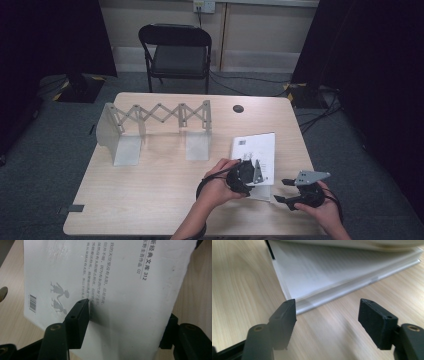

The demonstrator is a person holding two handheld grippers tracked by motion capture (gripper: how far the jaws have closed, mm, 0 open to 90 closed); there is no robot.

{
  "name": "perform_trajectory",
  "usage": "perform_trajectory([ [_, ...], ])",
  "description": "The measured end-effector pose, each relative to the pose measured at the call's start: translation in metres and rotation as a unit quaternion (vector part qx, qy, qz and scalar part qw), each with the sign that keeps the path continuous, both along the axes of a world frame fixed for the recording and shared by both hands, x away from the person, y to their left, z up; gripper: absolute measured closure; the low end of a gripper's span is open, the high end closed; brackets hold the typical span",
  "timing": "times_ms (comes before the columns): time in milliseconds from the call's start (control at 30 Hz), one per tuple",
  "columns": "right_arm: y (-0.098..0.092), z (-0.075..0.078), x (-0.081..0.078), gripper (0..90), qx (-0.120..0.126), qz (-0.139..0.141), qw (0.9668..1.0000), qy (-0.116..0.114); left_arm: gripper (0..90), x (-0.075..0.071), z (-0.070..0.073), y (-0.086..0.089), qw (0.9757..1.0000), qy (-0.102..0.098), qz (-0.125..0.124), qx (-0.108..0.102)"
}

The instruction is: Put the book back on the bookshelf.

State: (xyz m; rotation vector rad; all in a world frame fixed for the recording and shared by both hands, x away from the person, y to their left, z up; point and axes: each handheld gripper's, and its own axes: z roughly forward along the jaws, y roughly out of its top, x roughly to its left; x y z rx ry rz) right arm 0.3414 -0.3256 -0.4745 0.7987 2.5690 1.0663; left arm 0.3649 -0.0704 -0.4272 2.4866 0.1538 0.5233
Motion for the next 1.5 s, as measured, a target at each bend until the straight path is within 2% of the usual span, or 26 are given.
perform_trajectory([
  [33, -0.001, -0.001, -0.001, 29.7, -0.001, -0.001, 1.0000, 0.000, 39.7, -0.001, 0.003, 0.000, 0.9999, 0.008, 0.003, 0.007],
  [167, -0.007, -0.003, -0.005, 29.6, -0.001, -0.007, 1.0000, 0.003, 41.3, -0.001, 0.008, 0.001, 0.9998, 0.018, 0.006, 0.009],
  [233, -0.008, -0.007, -0.007, 29.5, -0.011, -0.011, 0.9999, 0.002, 42.6, -0.001, 0.011, 0.002, 0.9996, 0.026, 0.011, 0.006],
  [300, -0.008, -0.009, -0.007, 29.5, -0.010, -0.010, 0.9999, 0.002, 43.7, 0.000, 0.014, 0.003, 0.9995, 0.029, 0.013, 0.009],
  [367, -0.005, -0.013, -0.007, 28.6, -0.023, -0.011, 0.9997, 0.000, 44.1, 0.001, 0.017, 0.004, 0.9993, 0.032, 0.014, 0.014],
  [433, -0.004, -0.015, -0.007, 28.5, -0.015, -0.011, 0.9998, 0.003, 44.9, 0.001, 0.019, 0.004, 0.9991, 0.035, 0.016, 0.016],
  [500, -0.002, -0.015, -0.006, 28.0, -0.016, -0.012, 0.9998, -0.005, 46.0, 0.001, 0.022, 0.005, 0.9986, 0.044, 0.019, 0.020],
  [667, 0.004, -0.018, -0.003, 27.8, 0.000, -0.014, 0.9998, -0.013, 49.8, 0.003, 0.032, 0.005, 0.9972, 0.067, 0.028, 0.018],
  [767, 0.009, -0.018, -0.002, 27.8, -0.003, -0.016, 0.9997, -0.020, 50.2, 0.004, 0.035, 0.004, 0.9965, 0.074, 0.032, 0.024],
  [833, 0.014, -0.018, -0.001, 27.8, -0.007, -0.014, 0.9995, -0.027, 50.3, 0.005, 0.036, 0.003, 0.9965, 0.072, 0.031, 0.031],
  [933, 0.019, -0.018, -0.002, 27.9, -0.011, -0.011, 0.9992, -0.037, 51.2, 0.007, 0.041, 0.004, 0.9959, 0.078, 0.036, 0.027],
  [1067, 0.020, -0.018, -0.004, 27.9, -0.011, -0.013, 0.9991, -0.038, 52.4, 0.010, 0.046, 0.006, 0.9954, 0.085, 0.039, 0.020],
  [1167, 0.022, -0.019, -0.003, 27.2, -0.007, -0.014, 0.9991, -0.040, 53.1, 0.011, 0.049, 0.004, 0.9953, 0.084, 0.038, 0.030],
  [1200, 0.026, -0.019, -0.001, 26.0, -0.016, -0.013, 0.9983, -0.055, 53.0, 0.012, 0.050, 0.002, 0.9949, 0.087, 0.038, 0.036],
  [1233, 0.026, -0.019, -0.001, 26.0, -0.016, -0.013, 0.9983, -0.055, 53.0, 0.012, 0.050, 0.002, 0.9949, 0.087, 0.038, 0.036],
  [1267, 0.033, -0.017, -0.001, 24.9, -0.035, -0.004, 0.9961, -0.081, 52.9, 0.012, 0.050, 0.001, 0.9949, 0.086, 0.037, 0.038],
  [1300, 0.033, -0.017, -0.001, 24.9, -0.035, -0.004, 0.9961, -0.081, 52.9, 0.012, 0.050, 0.001, 0.9949, 0.086, 0.037, 0.038],
  [1333, 0.038, -0.014, 0.001, 23.8, -0.066, -0.002, 0.9924, -0.104, 52.9, 0.012, 0.049, 0.000, 0.9948, 0.087, 0.034, 0.042],
  [1367, 0.038, -0.014, 0.001, 23.8, -0.066, -0.002, 0.9924, -0.104, 52.8, 0.012, 0.049, 0.000, 0.9948, 0.087, 0.034, 0.042],
  [1433, 0.041, -0.013, 0.003, 23.1, -0.076, 0.002, 0.9903, -0.116, 52.7, 0.012, 0.047, 0.000, 0.9950, 0.083, 0.034, 0.043],
  [1467, 0.044, -0.013, 0.002, 23.7, -0.093, 0.019, 0.9848, -0.145, 52.4, 0.012, 0.045, 0.001, 0.9950, 0.083, 0.032, 0.045],
  [1500, 0.044, -0.013, 0.002, 23.7, -0.093, 0.019, 0.9848, -0.145, 52.4, 0.012, 0.045, 0.001, 0.9950, 0.083, 0.032, 0.045],
])
